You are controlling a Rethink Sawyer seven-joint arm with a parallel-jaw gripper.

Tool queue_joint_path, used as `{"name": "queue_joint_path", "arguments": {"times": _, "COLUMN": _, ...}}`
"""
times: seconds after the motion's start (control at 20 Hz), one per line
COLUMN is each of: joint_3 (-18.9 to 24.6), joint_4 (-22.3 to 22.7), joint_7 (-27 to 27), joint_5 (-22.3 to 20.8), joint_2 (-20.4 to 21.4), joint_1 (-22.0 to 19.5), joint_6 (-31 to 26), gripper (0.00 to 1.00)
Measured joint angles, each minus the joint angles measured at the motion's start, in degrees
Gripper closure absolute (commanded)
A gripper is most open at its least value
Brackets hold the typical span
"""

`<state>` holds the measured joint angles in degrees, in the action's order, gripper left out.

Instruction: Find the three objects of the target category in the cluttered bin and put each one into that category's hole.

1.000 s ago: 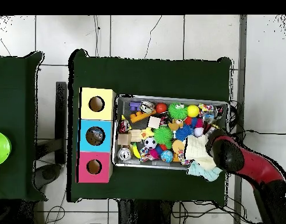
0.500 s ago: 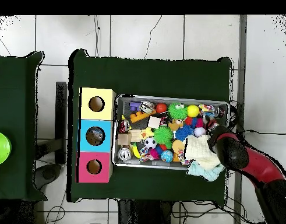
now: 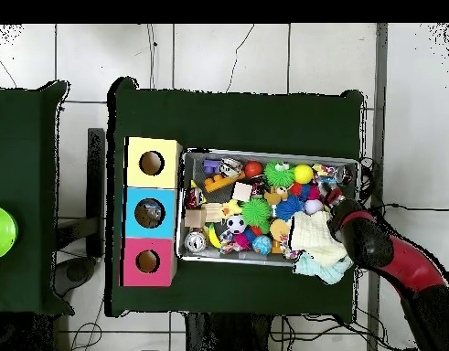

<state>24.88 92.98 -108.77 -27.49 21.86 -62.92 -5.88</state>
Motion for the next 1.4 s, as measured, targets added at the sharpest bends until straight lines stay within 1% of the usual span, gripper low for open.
{"name": "queue_joint_path", "arguments": {"times": 0.25, "joint_3": 0.5, "joint_4": 0.1, "joint_7": 0.0, "joint_5": 0.0, "joint_2": -0.3, "joint_1": -1.0, "joint_6": 0.0, "gripper": 0.0}}
{"name": "queue_joint_path", "arguments": {"times": 0.9, "joint_3": 3.9, "joint_4": 0.3, "joint_7": 0.0, "joint_5": 0.0, "joint_2": -2.1, "joint_1": -4.1, "joint_6": 0.0, "gripper": 0.0}}
{"name": "queue_joint_path", "arguments": {"times": 1.05, "joint_3": 3.9, "joint_4": 0.3, "joint_7": 0.0, "joint_5": 0.0, "joint_2": -2.3, "joint_1": -4.0, "joint_6": 0.6, "gripper": 0.0}}
{"name": "queue_joint_path", "arguments": {"times": 1.25, "joint_3": 3.4, "joint_4": 0.7, "joint_7": 0.0, "joint_5": 0.0, "joint_2": -2.3, "joint_1": -3.1, "joint_6": 5.2, "gripper": 0.0}}
{"name": "queue_joint_path", "arguments": {"times": 1.3, "joint_3": 3.3, "joint_4": 1.2, "joint_7": 0.0, "joint_5": 0.0, "joint_2": -2.4, "joint_1": -2.9, "joint_6": 8.1, "gripper": 0.0}}
{"name": "queue_joint_path", "arguments": {"times": 1.4, "joint_3": 3.6, "joint_4": 1.7, "joint_7": 0.0, "joint_5": -0.2, "joint_2": -2.4, "joint_1": -3.0, "joint_6": 10.1, "gripper": 0.0}}
